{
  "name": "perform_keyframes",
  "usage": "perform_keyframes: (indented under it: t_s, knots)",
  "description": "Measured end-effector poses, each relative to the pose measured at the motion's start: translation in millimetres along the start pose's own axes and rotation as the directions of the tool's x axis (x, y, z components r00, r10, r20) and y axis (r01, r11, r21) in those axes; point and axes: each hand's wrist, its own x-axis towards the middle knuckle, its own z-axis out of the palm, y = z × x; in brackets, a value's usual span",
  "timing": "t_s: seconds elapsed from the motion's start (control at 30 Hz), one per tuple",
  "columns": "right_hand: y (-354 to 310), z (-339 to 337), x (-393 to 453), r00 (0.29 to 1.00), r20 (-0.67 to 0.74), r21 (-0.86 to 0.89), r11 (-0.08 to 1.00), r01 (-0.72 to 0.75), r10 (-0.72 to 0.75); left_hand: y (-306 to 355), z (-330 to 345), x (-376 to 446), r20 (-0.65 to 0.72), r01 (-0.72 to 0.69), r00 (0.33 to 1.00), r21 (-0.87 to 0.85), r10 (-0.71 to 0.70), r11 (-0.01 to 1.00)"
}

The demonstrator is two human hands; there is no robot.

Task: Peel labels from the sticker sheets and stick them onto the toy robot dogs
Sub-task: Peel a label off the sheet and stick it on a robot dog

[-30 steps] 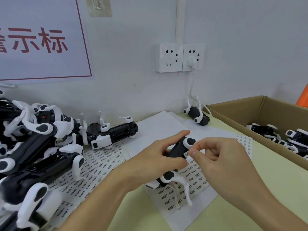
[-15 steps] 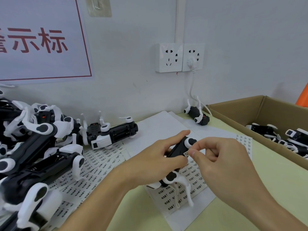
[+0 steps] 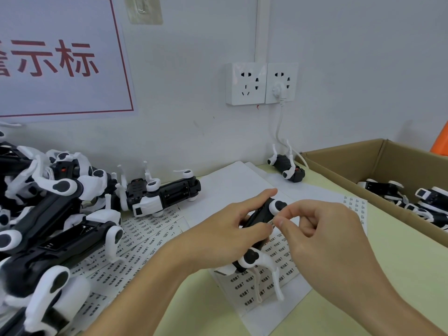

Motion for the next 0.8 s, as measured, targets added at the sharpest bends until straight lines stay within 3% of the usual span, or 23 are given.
perform_keyframes:
  t_s: [0.47, 0.8]
  knots:
    - [1.7, 3.3, -2.5, 0.997, -0.038, -0.060, 0.996, 0.064, -0.066, 4.3, 3.4, -1.4, -0.002, -0.003, 1.000, -0.046, 0.003, 0.999]
    - [1.7, 7.3, -5.9, 0.966, -0.119, -0.231, 0.953, 0.196, -0.228, 3.3, 4.2, -0.7, 0.003, -0.026, 1.000, -0.081, 0.027, 0.996]
